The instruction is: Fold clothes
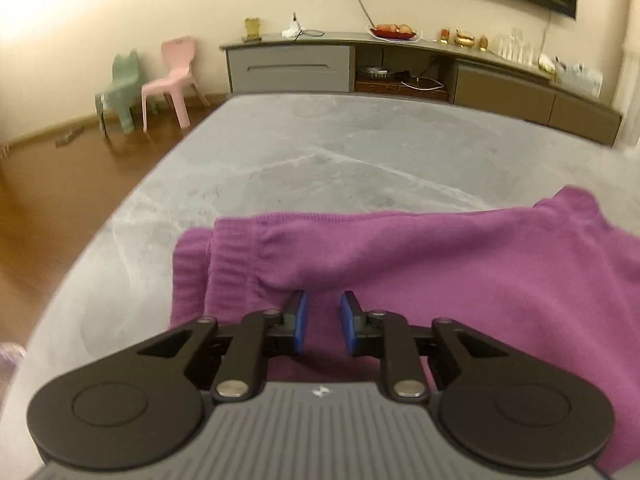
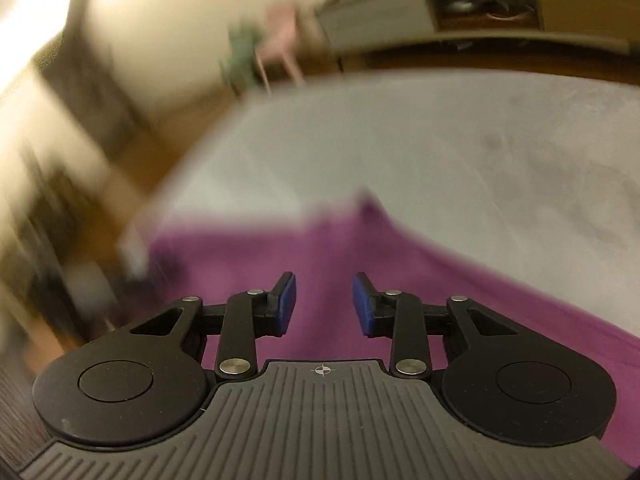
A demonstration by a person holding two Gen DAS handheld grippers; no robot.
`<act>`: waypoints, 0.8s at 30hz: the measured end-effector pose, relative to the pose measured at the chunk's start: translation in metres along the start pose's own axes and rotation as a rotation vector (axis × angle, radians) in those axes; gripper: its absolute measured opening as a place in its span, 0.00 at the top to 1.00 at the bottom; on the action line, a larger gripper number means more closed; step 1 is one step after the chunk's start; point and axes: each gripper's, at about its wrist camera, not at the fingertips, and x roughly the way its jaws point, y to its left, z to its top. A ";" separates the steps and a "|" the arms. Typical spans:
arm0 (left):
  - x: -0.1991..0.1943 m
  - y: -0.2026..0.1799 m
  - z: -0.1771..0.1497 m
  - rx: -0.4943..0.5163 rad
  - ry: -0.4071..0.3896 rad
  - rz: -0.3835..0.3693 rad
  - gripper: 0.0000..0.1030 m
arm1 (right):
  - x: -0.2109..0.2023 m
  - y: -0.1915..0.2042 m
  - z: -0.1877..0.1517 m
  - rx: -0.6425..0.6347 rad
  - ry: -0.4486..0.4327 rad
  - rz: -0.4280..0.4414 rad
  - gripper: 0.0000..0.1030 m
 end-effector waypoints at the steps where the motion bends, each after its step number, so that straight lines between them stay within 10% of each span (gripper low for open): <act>1: 0.003 0.004 0.002 -0.008 -0.003 0.007 0.81 | 0.012 0.000 -0.008 -0.072 0.033 -0.137 0.78; 4: 0.007 0.016 0.006 -0.050 -0.010 0.007 0.86 | 0.006 -0.031 -0.023 -0.188 -0.058 -0.449 0.69; 9: -0.034 0.057 0.000 -0.207 -0.113 -0.036 0.79 | -0.040 -0.029 -0.042 -0.035 -0.123 -0.372 0.72; 15: -0.074 0.153 -0.061 -0.681 -0.110 -0.002 0.69 | -0.062 0.048 -0.093 -0.142 -0.139 -0.118 0.47; 24: -0.072 0.092 -0.069 -0.474 0.021 -0.143 0.42 | -0.019 0.153 -0.132 -0.483 -0.150 -0.035 0.29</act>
